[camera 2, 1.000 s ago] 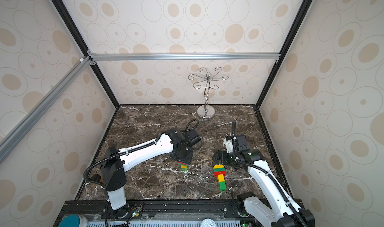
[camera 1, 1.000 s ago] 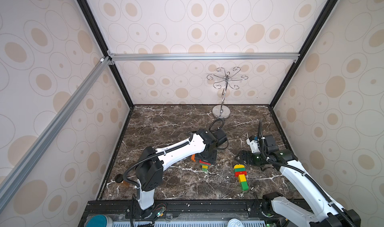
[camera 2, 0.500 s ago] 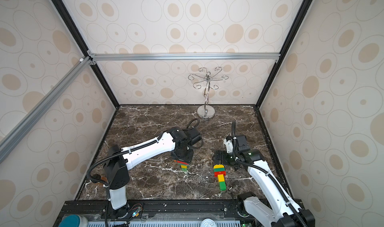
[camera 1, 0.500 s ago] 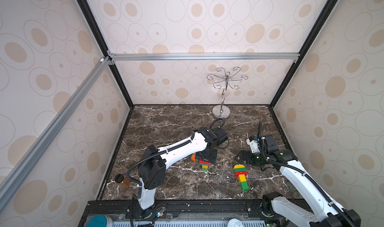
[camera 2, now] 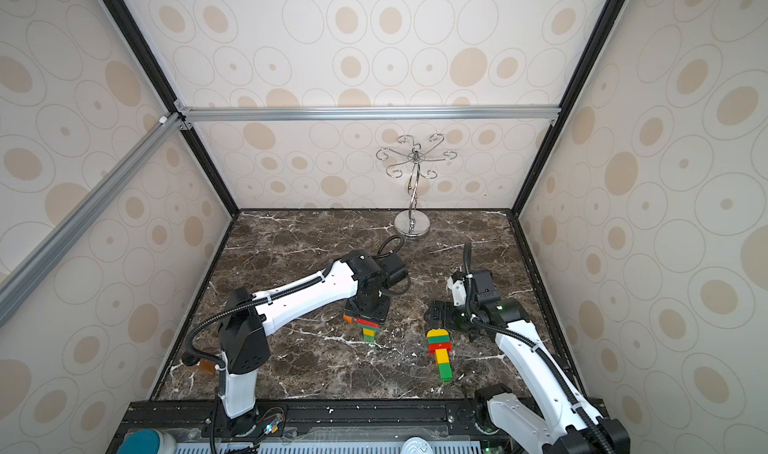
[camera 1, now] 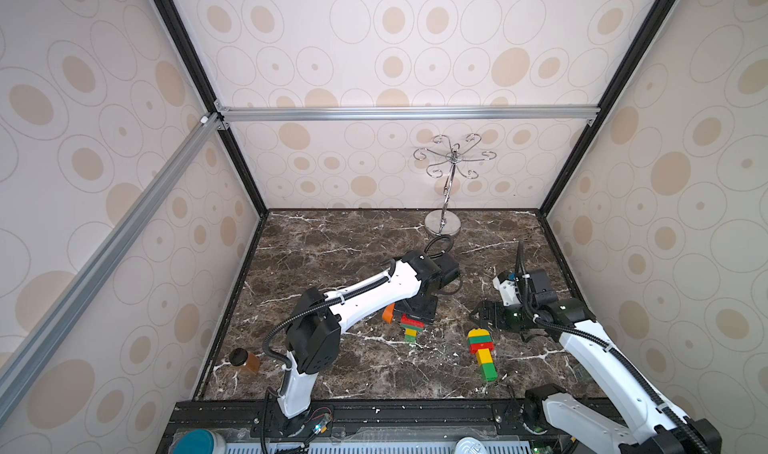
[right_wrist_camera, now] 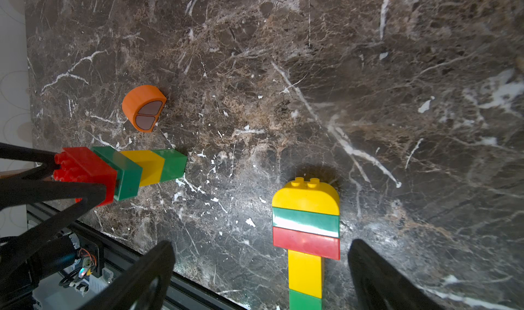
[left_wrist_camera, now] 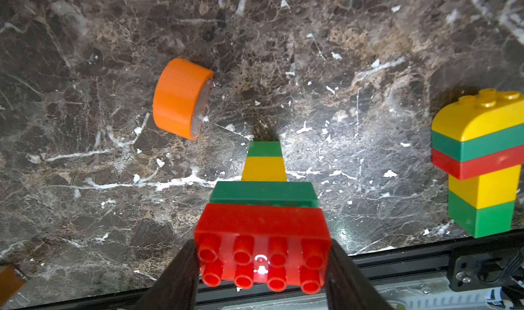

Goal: Assemble an ice cream with lego
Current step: Assemble the lego brick with the lego brick.

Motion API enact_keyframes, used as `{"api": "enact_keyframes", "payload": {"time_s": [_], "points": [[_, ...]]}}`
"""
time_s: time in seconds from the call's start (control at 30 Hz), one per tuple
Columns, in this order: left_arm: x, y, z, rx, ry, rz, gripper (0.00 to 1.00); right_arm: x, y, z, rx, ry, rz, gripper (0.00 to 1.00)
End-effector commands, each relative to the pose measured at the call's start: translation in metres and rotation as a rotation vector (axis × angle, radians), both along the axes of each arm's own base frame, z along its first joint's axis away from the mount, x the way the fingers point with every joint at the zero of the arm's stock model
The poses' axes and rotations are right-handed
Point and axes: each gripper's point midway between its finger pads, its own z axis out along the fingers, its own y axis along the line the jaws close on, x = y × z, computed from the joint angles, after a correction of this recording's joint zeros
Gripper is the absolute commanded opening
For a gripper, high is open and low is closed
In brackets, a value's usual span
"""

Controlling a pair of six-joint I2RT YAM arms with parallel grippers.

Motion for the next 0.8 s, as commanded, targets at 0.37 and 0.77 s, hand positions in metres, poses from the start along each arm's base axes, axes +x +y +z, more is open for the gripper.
{"api": "enact_keyframes", "payload": {"time_s": [0.37, 0.77], "points": [[-0.006, 0.014, -0.025, 0.043, 0.059, -0.044, 0.37, -0.003, 0.000, -0.001, 0.007, -0.002, 0.008, 0.98], [-0.007, 0.026, -0.045, 0.123, 0.071, -0.094, 0.33, -0.003, -0.001, -0.002, 0.004, 0.000, 0.005, 0.99]]}}
